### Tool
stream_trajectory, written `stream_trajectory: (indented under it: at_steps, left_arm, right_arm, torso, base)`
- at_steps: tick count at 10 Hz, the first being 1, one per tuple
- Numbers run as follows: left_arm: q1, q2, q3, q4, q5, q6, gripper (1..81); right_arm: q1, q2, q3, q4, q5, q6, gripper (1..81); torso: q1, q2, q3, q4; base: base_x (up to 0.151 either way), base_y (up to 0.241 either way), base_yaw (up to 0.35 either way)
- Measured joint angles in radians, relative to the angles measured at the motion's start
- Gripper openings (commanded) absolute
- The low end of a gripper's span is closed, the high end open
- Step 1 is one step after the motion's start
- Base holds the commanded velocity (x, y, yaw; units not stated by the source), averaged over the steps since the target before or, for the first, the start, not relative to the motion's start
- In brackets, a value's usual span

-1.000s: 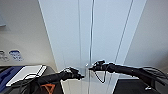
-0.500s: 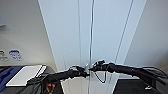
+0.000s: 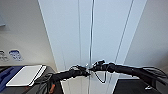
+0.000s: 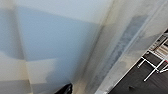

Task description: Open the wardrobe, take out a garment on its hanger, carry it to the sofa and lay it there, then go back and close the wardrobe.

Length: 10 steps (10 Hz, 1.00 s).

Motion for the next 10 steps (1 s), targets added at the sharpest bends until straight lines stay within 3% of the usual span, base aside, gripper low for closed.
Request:
stream_trajectory:
  at_steps: [6, 10]
  left_arm:
    - [-0.004, 0.074, -0.074, 0.011, 0.028, -0.004, 81.1]
    - [-0.004, -0.014, 0.098, 0.036, 0.025, -0.006, 81.1]
  right_arm:
    - [-0.001, -0.002, 0.003, 0.0, 0.001, 0.0, 81.1]
    - [-0.024, -0.045, 0.085, -0.031, 0.026, -0.008, 81.1]
  torso:
    - [0.0, 0.0, 0.0, 0.0]
    - [0.001, 0.0, 0.0, 0.0]
  base:
    - [0.0, 0.0, 0.0]
    - [0.0, 0.0, 0.0]
